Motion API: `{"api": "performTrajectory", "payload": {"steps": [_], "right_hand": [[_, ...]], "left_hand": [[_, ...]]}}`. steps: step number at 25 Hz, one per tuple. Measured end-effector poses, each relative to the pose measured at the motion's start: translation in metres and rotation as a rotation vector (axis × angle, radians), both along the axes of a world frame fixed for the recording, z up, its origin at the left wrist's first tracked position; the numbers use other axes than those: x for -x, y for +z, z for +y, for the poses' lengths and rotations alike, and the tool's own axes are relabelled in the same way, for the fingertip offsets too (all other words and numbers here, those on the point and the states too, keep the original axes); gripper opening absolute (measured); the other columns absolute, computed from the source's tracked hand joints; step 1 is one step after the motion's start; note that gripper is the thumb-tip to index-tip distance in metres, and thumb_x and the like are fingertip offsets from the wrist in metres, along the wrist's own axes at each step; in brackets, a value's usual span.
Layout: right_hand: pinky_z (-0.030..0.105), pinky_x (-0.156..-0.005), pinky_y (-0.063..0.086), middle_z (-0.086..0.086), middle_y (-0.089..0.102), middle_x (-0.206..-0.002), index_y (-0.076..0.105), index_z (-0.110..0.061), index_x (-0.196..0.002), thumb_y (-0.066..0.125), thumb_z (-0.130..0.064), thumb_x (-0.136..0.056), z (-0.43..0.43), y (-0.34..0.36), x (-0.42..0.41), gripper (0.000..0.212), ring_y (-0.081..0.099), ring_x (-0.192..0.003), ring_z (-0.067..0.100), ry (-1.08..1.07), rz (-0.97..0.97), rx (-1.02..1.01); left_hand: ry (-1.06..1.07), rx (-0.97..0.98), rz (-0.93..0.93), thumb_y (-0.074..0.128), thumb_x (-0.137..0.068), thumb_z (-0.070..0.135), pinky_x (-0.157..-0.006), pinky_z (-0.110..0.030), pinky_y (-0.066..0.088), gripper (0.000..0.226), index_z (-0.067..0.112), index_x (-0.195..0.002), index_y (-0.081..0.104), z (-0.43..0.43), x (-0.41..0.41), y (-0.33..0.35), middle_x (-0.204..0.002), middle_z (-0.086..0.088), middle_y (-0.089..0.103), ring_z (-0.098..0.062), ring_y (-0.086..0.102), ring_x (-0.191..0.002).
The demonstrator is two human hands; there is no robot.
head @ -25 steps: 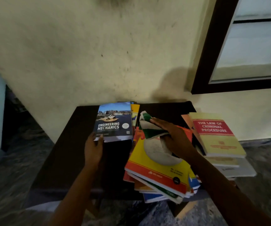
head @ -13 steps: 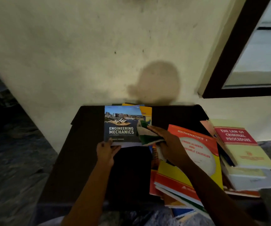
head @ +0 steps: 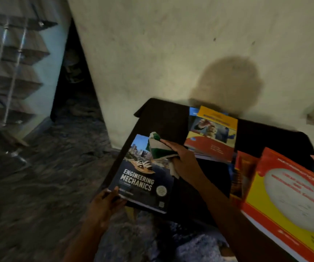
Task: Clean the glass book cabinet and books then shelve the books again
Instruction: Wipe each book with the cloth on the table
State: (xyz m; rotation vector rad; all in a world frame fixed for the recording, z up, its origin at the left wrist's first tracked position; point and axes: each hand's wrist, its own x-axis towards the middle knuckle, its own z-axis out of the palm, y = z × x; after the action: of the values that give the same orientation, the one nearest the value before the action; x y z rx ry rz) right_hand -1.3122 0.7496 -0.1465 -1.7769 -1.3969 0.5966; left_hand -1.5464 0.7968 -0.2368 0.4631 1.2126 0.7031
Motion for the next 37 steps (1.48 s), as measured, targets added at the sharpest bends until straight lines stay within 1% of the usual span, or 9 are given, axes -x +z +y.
{"api": "performTrajectory", "payload": {"steps": [3, 8, 11, 15, 20, 23, 27, 32, 37], "right_hand": [[0.001, -0.099, 0.023, 0.015, 0.050, -0.135, 0.049, -0.003, -0.131, 0.047, 0.014, -0.083, 0.040, -0.019, 0.007, 0.050, 0.044, -0.121, 0.013, 0.036, -0.046, -0.050], [0.025, -0.111, 0.015, 0.014, 0.024, -0.152, 0.024, -0.009, -0.145, 0.047, 0.002, -0.090, 0.124, -0.081, -0.006, 0.061, 0.025, -0.140, 0.027, 0.130, -0.384, 0.183], [0.037, -0.111, 0.027, 0.010, 0.027, -0.152, 0.022, -0.012, -0.147, 0.049, -0.005, -0.085, 0.126, -0.100, 0.006, 0.067, 0.029, -0.138, 0.026, 0.178, -0.630, 0.206], [0.049, -0.091, 0.047, 0.014, 0.055, -0.132, 0.050, -0.008, -0.133, 0.033, -0.014, -0.081, 0.078, -0.103, 0.049, 0.055, 0.056, -0.116, 0.034, 0.317, -0.565, -0.058], [0.024, -0.107, 0.033, 0.002, 0.044, -0.142, 0.039, -0.017, -0.140, 0.039, -0.030, -0.090, 0.000, -0.104, 0.091, 0.051, 0.038, -0.130, 0.013, 0.579, -0.466, -0.066], [0.018, -0.116, 0.011, 0.003, 0.034, -0.145, 0.039, -0.009, -0.139, 0.040, -0.006, -0.087, 0.025, -0.086, 0.043, 0.052, 0.021, -0.134, 0.007, 0.393, -0.304, -0.027], [0.036, -0.114, 0.018, 0.013, 0.034, -0.147, 0.037, -0.007, -0.140, 0.058, -0.001, -0.084, 0.065, -0.085, -0.032, 0.060, 0.029, -0.138, 0.028, 0.057, -0.423, 0.148], [0.044, -0.098, 0.035, 0.013, 0.051, -0.135, 0.043, -0.015, -0.135, 0.035, -0.008, -0.077, -0.007, -0.123, 0.033, 0.059, 0.048, -0.123, 0.029, 0.019, -0.485, -0.043], [0.036, -0.106, 0.035, 0.007, 0.048, -0.138, 0.038, -0.024, -0.139, 0.037, -0.016, -0.083, -0.060, -0.116, 0.070, 0.056, 0.040, -0.128, 0.013, 0.217, -0.270, -0.107]], "left_hand": [[0.085, 0.035, -0.020, 0.056, -0.090, 0.011, -0.068, -0.037, 0.058, 0.009, 0.003, -0.093, 0.060, -0.007, 0.002, -0.006, -0.092, -0.019, 0.064, -0.023, 0.067, -0.067], [0.161, 0.058, -0.087, 0.046, -0.097, 0.019, -0.051, -0.033, 0.058, 0.022, 0.002, -0.098, 0.061, -0.013, 0.000, -0.001, -0.074, -0.012, 0.072, -0.024, 0.069, -0.061], [0.144, 0.054, -0.045, 0.046, -0.097, 0.020, -0.054, -0.033, 0.058, 0.023, 0.004, -0.098, 0.062, -0.012, 0.001, -0.003, -0.074, -0.010, 0.072, -0.021, 0.068, -0.059], [0.122, 0.048, -0.036, 0.044, -0.098, 0.021, -0.065, -0.034, 0.056, 0.023, 0.007, -0.096, 0.061, -0.011, 0.003, -0.008, -0.071, -0.005, 0.070, -0.017, 0.066, -0.059], [0.130, 0.076, -0.082, 0.039, -0.100, 0.025, -0.072, -0.039, 0.050, 0.029, 0.009, -0.098, 0.063, -0.013, 0.008, -0.006, -0.078, -0.007, 0.072, -0.024, 0.064, -0.078], [0.111, 0.086, -0.142, 0.039, -0.098, 0.034, -0.067, -0.035, 0.054, 0.033, 0.011, -0.099, 0.062, -0.014, 0.011, -0.009, -0.076, -0.002, 0.072, -0.016, 0.067, -0.066], [0.114, 0.071, -0.145, 0.038, -0.098, 0.037, -0.056, -0.025, 0.056, 0.036, 0.011, -0.096, 0.062, -0.016, 0.007, -0.006, -0.072, 0.000, 0.072, -0.013, 0.068, -0.060], [0.222, 0.080, -0.133, 0.046, -0.097, 0.027, -0.047, -0.023, 0.054, 0.025, 0.009, -0.086, 0.060, -0.018, -0.003, 0.000, -0.062, -0.001, 0.069, -0.012, 0.066, -0.051], [0.232, -0.093, -0.025, 0.055, -0.090, 0.005, -0.063, -0.033, 0.058, 0.015, -0.002, -0.104, 0.055, -0.026, -0.020, 0.016, -0.108, -0.024, 0.062, -0.025, 0.065, -0.079]]}}
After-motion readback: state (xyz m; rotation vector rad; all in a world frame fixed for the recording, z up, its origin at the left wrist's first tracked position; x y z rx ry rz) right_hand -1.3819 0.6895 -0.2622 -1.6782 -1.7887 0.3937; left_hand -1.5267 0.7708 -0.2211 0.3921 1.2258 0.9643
